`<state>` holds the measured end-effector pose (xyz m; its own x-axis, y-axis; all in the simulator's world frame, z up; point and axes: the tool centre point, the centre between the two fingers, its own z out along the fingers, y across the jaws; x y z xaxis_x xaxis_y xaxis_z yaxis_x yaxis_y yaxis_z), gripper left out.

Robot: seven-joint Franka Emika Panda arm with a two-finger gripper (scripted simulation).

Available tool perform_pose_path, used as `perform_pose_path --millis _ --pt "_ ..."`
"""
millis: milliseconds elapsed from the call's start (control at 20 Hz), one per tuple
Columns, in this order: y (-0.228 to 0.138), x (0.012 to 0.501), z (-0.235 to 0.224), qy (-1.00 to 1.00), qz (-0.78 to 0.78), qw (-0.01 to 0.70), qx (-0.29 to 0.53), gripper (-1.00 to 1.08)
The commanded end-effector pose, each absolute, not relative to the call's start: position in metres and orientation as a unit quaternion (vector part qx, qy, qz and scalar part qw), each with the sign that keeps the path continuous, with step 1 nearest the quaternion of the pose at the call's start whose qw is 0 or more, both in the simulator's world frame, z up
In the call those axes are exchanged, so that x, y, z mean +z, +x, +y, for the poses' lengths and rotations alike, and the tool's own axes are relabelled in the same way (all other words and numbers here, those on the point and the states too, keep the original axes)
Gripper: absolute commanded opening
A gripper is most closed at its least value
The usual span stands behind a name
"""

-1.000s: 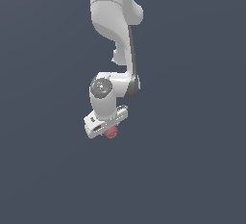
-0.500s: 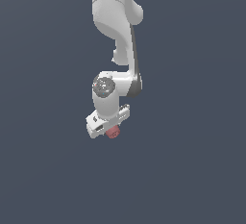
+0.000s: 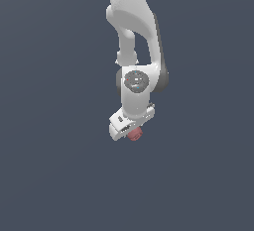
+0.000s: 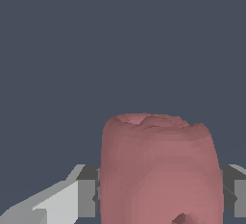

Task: Pick up the object and move it to a goal position.

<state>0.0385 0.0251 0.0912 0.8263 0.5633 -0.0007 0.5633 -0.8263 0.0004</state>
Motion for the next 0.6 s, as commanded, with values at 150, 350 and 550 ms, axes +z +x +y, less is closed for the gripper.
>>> perform_pose_path --millis 150,350,550 --pt "0.044 0.121 0.089 0.955 0.295 0.000 0.000 -1.00" --pt "0.049 0.139 0.127 0.956 0.295 0.000 0.000 -1.00" --pt "0.052 0.150 0.150 0.956 0.295 0.000 0.000 -1.00"
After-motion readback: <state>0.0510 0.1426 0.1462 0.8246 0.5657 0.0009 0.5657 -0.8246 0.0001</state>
